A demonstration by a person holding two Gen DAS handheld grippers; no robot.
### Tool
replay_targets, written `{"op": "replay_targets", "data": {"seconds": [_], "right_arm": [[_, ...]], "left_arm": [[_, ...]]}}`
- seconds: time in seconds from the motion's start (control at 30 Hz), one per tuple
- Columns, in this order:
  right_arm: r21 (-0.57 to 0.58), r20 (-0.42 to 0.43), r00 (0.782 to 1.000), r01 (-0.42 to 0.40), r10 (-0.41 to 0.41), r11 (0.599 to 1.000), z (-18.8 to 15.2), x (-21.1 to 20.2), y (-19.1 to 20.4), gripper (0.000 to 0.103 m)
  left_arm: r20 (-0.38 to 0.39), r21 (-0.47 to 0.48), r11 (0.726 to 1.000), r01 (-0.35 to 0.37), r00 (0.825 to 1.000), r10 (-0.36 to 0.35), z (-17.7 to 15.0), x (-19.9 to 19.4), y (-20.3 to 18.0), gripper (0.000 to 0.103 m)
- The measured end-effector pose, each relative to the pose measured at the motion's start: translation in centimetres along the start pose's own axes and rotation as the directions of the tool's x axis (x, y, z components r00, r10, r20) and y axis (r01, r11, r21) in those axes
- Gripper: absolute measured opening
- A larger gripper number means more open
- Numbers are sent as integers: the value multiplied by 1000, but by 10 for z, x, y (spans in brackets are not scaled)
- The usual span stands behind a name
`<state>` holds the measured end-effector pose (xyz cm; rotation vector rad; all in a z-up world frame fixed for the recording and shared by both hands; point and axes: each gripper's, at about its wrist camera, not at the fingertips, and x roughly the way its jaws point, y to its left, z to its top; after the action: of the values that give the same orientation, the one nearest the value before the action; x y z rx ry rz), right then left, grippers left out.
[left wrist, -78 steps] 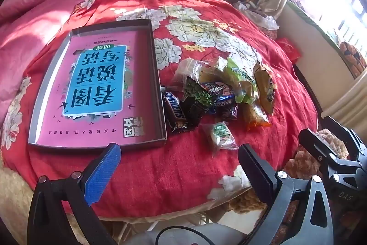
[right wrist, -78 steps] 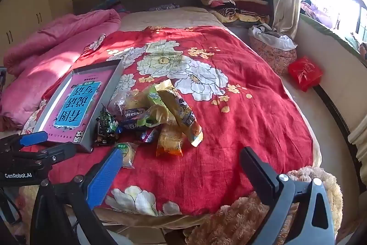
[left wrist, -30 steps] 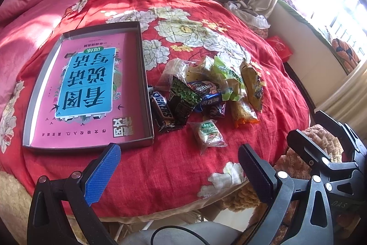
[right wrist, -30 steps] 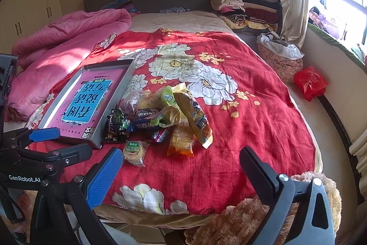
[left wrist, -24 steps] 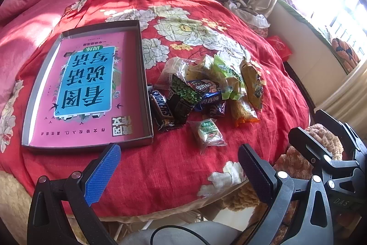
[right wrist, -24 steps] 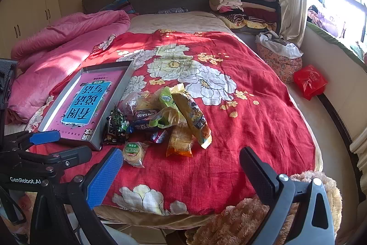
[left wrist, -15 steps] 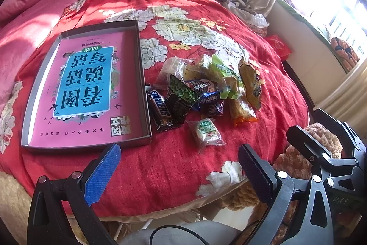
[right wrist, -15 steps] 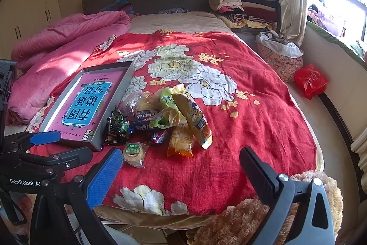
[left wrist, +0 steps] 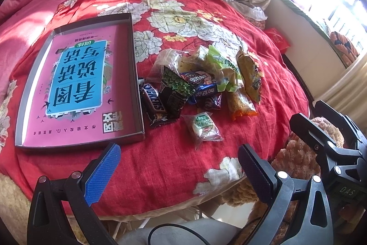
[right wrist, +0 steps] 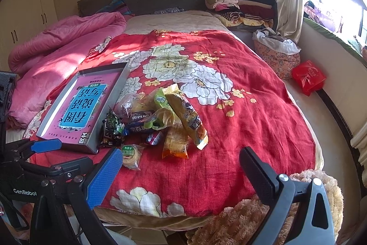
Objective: Organize snacks
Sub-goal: 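Grasp the round green-labelled cake packet with the left gripper while the right grasps the yellow wafer bar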
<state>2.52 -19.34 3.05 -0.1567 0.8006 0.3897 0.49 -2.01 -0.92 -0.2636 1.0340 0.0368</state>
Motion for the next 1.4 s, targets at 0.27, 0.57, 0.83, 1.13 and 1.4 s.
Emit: {"op": "replay_targets", "data": {"seconds": [0.27, 0.57, 0.83, 1.13, 1.4], "right_arm": [[20, -4, 1000, 7, -7, 1000, 8, 7, -11, 103], [-1, -66, 997, 43, -43, 999, 21, 35, -27, 103], [-35, -150, 988, 33, -38, 999, 29, 68, -29, 103], [-77, -239, 971, -7, -12, 997, 33, 105, -31, 91], [-102, -270, 962, -1, -27, 995, 36, 126, -31, 77]], "left_arm": [[-31, 19, 1000, 5, 999, -4, 3, 16, -10, 102], [-83, 32, 999, 22, 996, -19, 12, 43, -20, 102], [-134, 5, 999, 38, 990, -37, 15, 63, -24, 99], [-157, -9, 999, 31, 987, -32, 20, 77, -30, 91], [-181, -26, 1000, -3, 983, -2, 20, 94, -33, 81]]}}
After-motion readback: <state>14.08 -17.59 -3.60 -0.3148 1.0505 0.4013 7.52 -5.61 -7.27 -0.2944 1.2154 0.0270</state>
